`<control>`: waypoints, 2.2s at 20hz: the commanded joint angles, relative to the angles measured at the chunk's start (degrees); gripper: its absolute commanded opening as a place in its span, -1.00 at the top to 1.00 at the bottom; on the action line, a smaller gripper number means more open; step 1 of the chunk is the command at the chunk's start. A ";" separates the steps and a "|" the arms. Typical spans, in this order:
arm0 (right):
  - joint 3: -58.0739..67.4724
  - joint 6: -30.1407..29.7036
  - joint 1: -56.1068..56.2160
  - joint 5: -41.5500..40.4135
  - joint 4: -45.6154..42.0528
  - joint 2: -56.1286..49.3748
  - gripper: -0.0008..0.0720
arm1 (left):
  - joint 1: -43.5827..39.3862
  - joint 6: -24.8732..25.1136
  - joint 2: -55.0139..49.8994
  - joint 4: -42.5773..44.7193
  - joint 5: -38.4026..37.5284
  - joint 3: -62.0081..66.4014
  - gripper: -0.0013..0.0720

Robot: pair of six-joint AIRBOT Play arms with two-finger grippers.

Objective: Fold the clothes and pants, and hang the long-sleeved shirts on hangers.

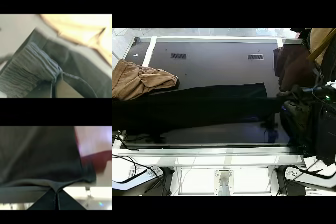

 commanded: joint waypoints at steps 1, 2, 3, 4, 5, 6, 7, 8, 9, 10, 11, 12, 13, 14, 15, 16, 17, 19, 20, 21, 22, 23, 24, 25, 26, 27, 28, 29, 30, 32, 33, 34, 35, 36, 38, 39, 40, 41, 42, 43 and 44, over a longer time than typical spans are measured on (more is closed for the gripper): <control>9.55 4.85 5.03 -7.50 -0.04 -10.75 0.96 | -6.49 -4.22 -7.56 3.56 7.32 5.46 0.92; 11.65 5.18 6.40 -9.01 -0.07 -13.53 0.96 | -7.61 -4.22 -9.38 3.61 8.13 6.03 0.92; 13.33 6.19 7.54 -11.02 -0.04 -15.96 0.96 | -8.61 -4.24 -11.06 3.61 9.49 6.08 0.92; 15.02 7.06 8.61 -13.16 -0.02 -18.21 0.96 | -9.35 -4.31 -12.33 3.61 11.13 6.08 0.92; 16.41 7.93 9.42 -15.37 -0.04 -19.96 0.96 | -9.81 -5.01 -13.42 3.61 13.40 6.08 0.92; 17.66 8.02 10.10 -17.84 -0.04 -21.49 0.96 | -10.01 -6.12 -14.23 3.61 15.45 6.08 0.92; 18.49 8.57 10.56 -19.93 -0.09 -22.62 0.96 | -9.99 -6.97 -15.04 3.61 16.94 6.08 0.92; 19.06 9.33 10.86 -21.75 0.00 -23.69 0.96 | -9.99 -6.97 -15.65 3.61 17.84 6.08 0.92; 19.32 9.49 11.04 -22.93 0.00 -24.57 0.96 | -10.01 -6.97 -16.26 3.58 18.27 6.08 0.92; 19.43 9.46 11.39 -23.47 0.13 -25.38 0.96 | -10.01 -6.95 -16.76 3.58 18.53 6.08 0.92; 19.43 9.44 11.52 -24.09 0.15 -26.01 0.95 | -10.01 -6.97 -17.16 3.58 18.58 6.08 0.92; 19.41 9.44 11.76 -25.05 0.24 -26.51 0.95 | -10.01 -6.97 -17.46 3.56 18.56 6.08 0.92; 19.43 9.46 12.20 -26.05 0.42 -26.82 0.77 | -10.01 -6.95 -17.55 3.58 18.53 6.08 0.90; 19.43 9.49 12.55 -27.45 0.66 -26.95 0.21 | -10.01 -6.95 -17.46 3.34 18.58 6.08 0.76; 19.50 9.49 12.92 -28.33 1.18 -26.93 -0.20 | -10.01 -6.95 -17.40 3.37 18.56 6.08 -0.03; 19.54 9.49 12.94 -28.89 1.99 -26.82 -0.21 | -10.01 -6.97 -17.27 3.34 18.53 6.08 -0.71; 20.09 9.46 12.92 -28.11 2.32 -26.67 -0.21 | -10.01 -6.97 -16.85 3.32 18.14 6.08 -0.76; 23.58 9.27 11.85 -21.49 0.13 -26.67 -0.21 | -9.99 -6.97 -14.73 3.37 17.64 6.08 -0.76; 26.01 9.27 10.93 -16.68 -2.40 -26.67 -0.21 | -9.97 -6.95 -12.87 3.37 17.88 6.08 -0.76; 28.85 9.22 9.77 -10.78 -5.31 -26.67 -0.21 | -9.97 -6.93 -10.82 3.39 18.25 6.08 -0.76; 31.06 8.87 8.74 -5.79 -7.93 -26.64 -0.21 | -9.99 -6.93 -8.50 3.39 18.80 6.08 -0.76; 32.74 8.63 7.91 -1.16 -10.73 -26.67 -0.21 | -10.01 -6.84 -5.88 3.34 19.02 6.08 -0.76; 33.51 7.26 7.21 2.84 -13.05 -26.67 -0.21 | -10.45 -5.79 -3.23 3.37 18.95 6.08 -0.76; 33.46 5.86 6.56 4.81 -13.68 -26.73 -0.21 | -10.95 -4.00 -0.87 3.37 18.62 6.08 -0.76; 33.42 5.07 6.08 5.03 -13.40 -27.02 -0.22 | -11.76 -2.34 1.55 3.37 18.05 6.08 -0.76; 33.33 5.03 5.46 4.00 -12.35 -27.54 -0.31 | -12.96 -1.51 3.72 3.37 17.51 6.08 -0.76; 33.33 4.17 4.57 3.65 -9.35 -28.52 -0.31 | -14.38 -0.63 5.40 3.39 17.31 6.08 -0.76; 33.35 1.86 3.21 4.33 -3.61 -30.18 -0.38 | -16.24 0.55 6.78 3.37 17.25 6.08 -0.76; 33.35 -1.22 1.84 5.62 2.29 -32.02 -0.38 | -18.27 1.55 7.58 3.37 17.20 6.08 -0.76; 33.35 -4.57 -0.13 7.69 9.49 -35.58 -0.41 | -23.04 2.16 8.02 3.43 16.52 6.08 -0.75; 33.35 -4.87 -0.42 8.46 9.40 -37.00 -0.41 | -25.49 2.16 7.69 3.48 15.98 6.08 -0.75; 33.35 -4.92 -0.39 8.85 8.79 -38.18 -0.41 | -27.61 2.16 7.19 3.65 15.54 6.08 -0.70; 33.35 -5.46 -0.17 9.79 8.44 -39.23 -0.41 | -29.68 2.14 6.60 3.65 15.13 6.08 -0.68; 33.35 -5.79 0.31 10.49 7.43 -40.06 -0.41 | -31.32 2.16 5.95 3.65 15.04 6.08 -0.68; 33.35 -5.86 1.84 10.56 3.34 -40.92 -0.41 | -33.90 2.16 4.83 3.65 15.08 6.08 -0.67; 33.35 -5.86 2.69 10.56 1.92 -41.13 -0.41 | -34.88 2.84 4.35 3.61 15.06 6.08 -0.68; 33.35 -5.86 3.67 10.56 1.25 -41.35 -0.41 | -35.80 4.98 4.02 3.58 15.04 6.08 -0.68; 33.35 -5.84 4.52 10.23 1.16 -41.48 -0.41 | -36.76 7.65 3.69 3.61 15.06 6.08 -0.67; 33.35 -5.62 5.42 9.33 0.26 -41.48 -0.39 | -37.57 8.68 3.41 3.61 15.06 6.08 -0.67; 33.35 -4.66 6.43 8.39 -1.27 -41.48 -0.36 | -38.23 8.61 3.08 3.58 15.02 6.08 -0.67; 33.35 -4.00 7.45 7.89 -3.23 -41.55 -0.36 | -38.80 8.61 2.73 3.58 14.91 6.05 -0.67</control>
